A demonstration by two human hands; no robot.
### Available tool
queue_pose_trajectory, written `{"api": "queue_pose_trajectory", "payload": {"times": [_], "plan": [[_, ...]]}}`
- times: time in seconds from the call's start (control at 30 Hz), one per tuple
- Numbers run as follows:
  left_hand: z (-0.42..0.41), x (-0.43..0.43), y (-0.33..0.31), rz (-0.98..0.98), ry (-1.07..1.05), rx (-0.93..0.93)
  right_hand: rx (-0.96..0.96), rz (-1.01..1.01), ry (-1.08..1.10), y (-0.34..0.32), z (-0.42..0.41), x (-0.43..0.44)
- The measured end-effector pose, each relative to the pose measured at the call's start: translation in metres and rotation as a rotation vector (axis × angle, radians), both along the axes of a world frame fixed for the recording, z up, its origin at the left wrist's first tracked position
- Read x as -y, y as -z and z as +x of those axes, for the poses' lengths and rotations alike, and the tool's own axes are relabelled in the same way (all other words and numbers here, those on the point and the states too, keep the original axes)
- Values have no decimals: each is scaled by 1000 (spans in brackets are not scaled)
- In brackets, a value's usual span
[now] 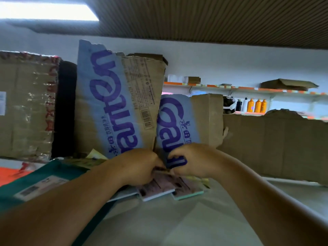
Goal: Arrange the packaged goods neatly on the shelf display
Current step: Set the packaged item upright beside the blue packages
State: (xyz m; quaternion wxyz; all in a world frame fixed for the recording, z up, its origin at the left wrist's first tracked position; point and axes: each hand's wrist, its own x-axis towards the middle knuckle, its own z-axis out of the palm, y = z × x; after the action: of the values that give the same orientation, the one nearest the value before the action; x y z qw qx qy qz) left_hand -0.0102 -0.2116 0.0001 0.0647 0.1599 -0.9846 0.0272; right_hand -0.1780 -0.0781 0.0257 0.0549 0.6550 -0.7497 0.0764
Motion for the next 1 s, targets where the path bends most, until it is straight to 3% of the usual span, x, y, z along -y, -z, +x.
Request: {"api": "queue_pose_trajectory", "payload": {"times": [0.07, 0.2, 0.47, 0.77, 1.0], "plan": [[2, -1, -5, 8, 1, -91, 13, 45, -15, 1, 3, -2], [15, -4, -18, 14, 15, -315, -16, -65, 14, 2, -1, 0], [20, 10, -21, -67, 130, -551, 214, -256, 63, -8, 1, -3], [5, -15, -12, -304, 119, -216, 501, -241, 182, -14, -14, -8], [6, -14, -19, -247, 229, -366, 576, -126, 199, -18, -3, -18]]}}
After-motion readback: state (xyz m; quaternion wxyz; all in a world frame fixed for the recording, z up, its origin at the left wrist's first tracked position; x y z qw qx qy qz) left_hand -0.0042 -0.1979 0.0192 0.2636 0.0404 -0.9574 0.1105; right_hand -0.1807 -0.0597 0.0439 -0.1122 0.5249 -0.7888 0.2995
